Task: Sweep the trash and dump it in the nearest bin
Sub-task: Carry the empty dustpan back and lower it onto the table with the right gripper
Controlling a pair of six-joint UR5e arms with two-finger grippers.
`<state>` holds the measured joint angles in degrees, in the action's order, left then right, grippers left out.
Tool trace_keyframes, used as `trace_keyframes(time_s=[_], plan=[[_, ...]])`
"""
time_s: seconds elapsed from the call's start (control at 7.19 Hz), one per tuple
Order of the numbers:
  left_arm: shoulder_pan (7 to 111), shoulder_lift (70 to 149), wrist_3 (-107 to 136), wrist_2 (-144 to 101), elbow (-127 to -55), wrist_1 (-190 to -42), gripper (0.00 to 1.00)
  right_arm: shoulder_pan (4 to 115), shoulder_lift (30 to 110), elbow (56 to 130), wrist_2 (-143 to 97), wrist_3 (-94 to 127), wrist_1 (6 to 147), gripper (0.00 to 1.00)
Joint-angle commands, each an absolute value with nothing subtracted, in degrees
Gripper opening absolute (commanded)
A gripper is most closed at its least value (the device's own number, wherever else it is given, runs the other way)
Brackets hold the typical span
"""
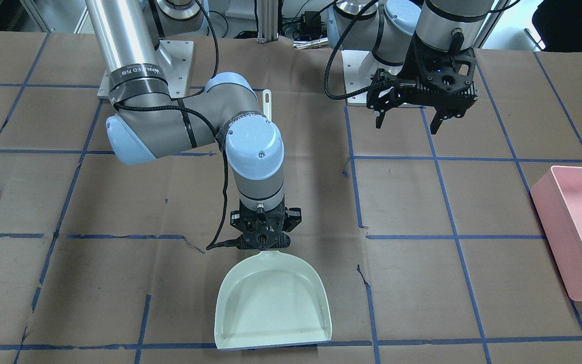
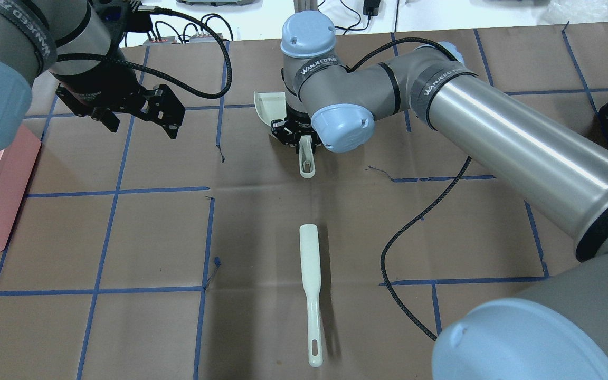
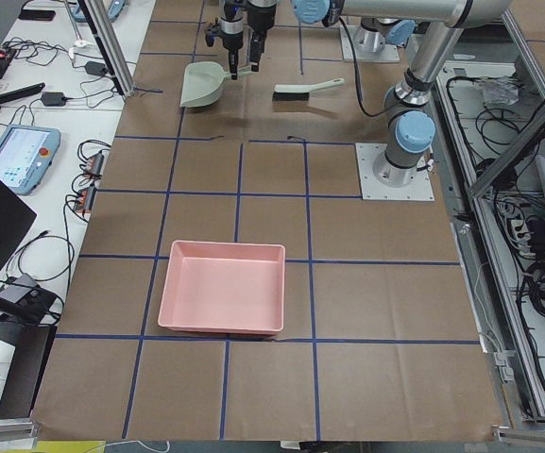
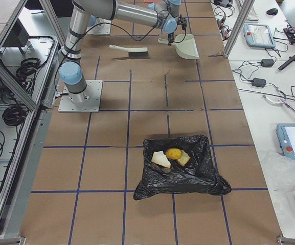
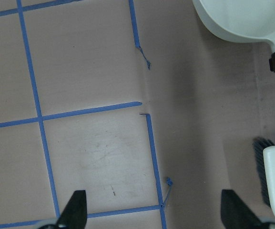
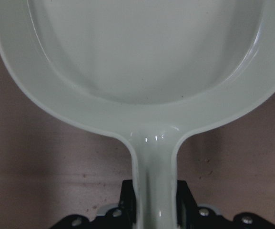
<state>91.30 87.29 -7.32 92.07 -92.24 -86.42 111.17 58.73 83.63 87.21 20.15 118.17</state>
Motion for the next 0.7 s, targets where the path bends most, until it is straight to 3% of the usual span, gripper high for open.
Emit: trace_keyframes(time_s=[0.0,0.14,0.28,0.42,0.56], plan=[[91.32,87.10,-7.29,92.02,-92.64,-86.40,1.00,111.18,56.17,83.58,87.71,20.30,120.76,0.04],[91.32,87.10,-7.29,92.02,-92.64,-86.40,1.00,111.18,56.16,83.76,87.71,20.30,120.50,0.07],[91.32,87.10,-7.29,92.02,-92.64,-86.40,1.00,111.18,55.99,83.67,87.71,20.48,120.41,0.20],[91.32,87.19,-7.29,91.93,-92.64,-86.40,1.00,111.18,55.73,83.58,87.63,20.39,120.67,0.99],[91.32,87.19,-7.21,91.93,-92.64,-86.40,1.00,110.66,55.81,83.41,87.19,20.22,119.98,1.00]])
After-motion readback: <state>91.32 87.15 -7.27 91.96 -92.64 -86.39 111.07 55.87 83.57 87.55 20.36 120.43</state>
